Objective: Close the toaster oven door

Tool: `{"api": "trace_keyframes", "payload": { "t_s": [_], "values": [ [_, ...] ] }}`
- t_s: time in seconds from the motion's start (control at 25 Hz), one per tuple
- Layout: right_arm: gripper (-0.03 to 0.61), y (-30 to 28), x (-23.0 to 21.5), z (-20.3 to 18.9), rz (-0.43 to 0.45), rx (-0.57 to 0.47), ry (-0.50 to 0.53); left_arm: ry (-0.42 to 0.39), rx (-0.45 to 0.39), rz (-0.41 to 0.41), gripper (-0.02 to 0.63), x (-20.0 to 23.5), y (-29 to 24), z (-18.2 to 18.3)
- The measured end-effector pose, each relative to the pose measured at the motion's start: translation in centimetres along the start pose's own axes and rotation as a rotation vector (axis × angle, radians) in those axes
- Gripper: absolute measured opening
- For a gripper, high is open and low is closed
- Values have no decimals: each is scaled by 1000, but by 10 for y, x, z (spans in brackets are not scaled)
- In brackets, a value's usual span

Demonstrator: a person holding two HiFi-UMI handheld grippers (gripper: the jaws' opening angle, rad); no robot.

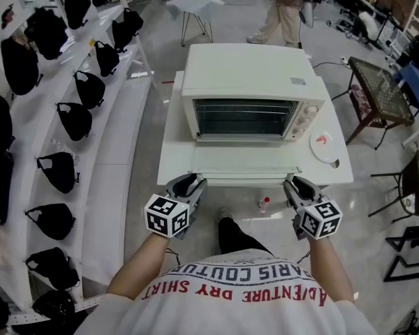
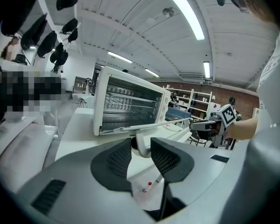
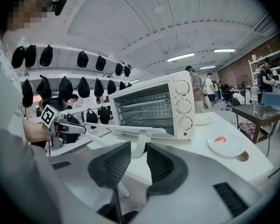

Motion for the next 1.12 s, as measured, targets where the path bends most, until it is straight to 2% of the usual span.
{"api": "trace_keyframes", "payload": {
  "t_s": [0.24,0.76,1.0,1.12],
  "values": [
    [110,-1,-2,26,2,-31,-13,-3,-25,-12,138,2,1,26],
    [109,-11,-13,84,7,-25,-21,-24,-62,-32,138,10,-8,86],
    [110,-20,-17,103,17,1,-29,20,-76,-43,138,19,-13,103],
    [110,-26,-21,113,22,-11,-35,6,-84,-36,138,23,-17,114]
  ]
}}
Point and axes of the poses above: the fingertips, and each gripper's own axes: y backward along the fingers, x to its left, z out of its top, the point moved 1 cm from there along y, backward along the fingers
